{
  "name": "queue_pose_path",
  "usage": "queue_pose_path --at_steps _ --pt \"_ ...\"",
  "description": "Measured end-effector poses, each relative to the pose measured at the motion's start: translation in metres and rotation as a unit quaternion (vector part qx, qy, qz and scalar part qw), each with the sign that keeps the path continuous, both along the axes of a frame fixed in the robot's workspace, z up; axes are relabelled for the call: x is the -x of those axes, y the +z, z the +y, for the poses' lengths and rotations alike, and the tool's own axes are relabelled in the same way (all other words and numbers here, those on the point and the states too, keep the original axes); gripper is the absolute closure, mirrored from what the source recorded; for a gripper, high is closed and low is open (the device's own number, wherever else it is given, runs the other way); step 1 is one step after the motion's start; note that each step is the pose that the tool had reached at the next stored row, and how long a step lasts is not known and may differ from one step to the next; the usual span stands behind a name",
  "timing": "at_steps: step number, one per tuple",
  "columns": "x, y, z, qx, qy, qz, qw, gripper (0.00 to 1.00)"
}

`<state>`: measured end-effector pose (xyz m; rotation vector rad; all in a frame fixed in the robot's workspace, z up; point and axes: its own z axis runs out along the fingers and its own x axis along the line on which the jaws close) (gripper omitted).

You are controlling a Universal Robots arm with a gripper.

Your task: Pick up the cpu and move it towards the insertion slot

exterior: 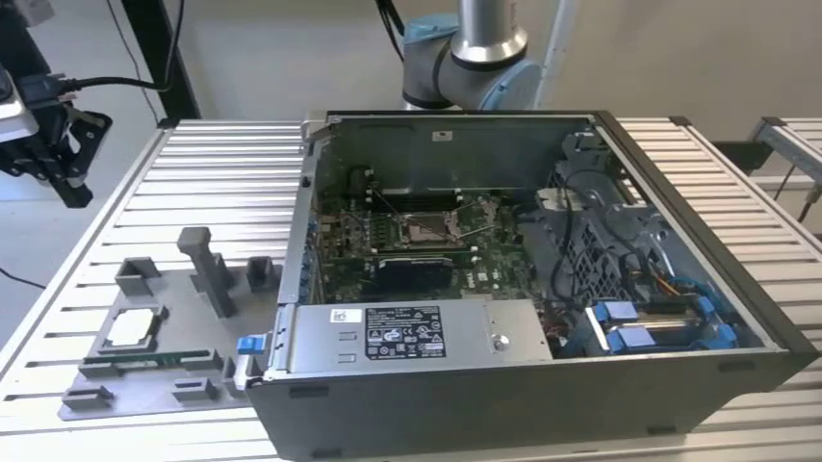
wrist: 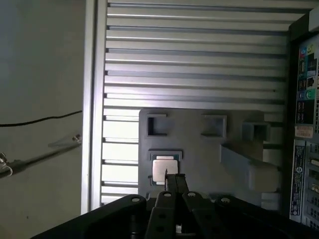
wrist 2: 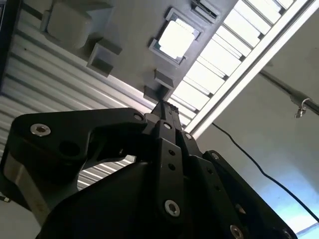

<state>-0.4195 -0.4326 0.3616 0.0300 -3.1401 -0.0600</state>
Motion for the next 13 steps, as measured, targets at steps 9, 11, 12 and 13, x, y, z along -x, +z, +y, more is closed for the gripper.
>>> queue_pose_path --at_steps 9,11,12,13 --pt "0.0001 0.0000 -0.0001 0.0000 0.000 0.0000 1.00000 0.00" --pt "0.0001 0.0000 -0.0001 0.0000 0.000 0.0000 1.00000 0.00" --pt "0.0001 0.0000 -0.0001 0.0000 0.000 0.0000 1.00000 0.00" --pt "0.0001 0.0000 -0.0002 0.0000 0.000 0.0000 1.00000 0.00"
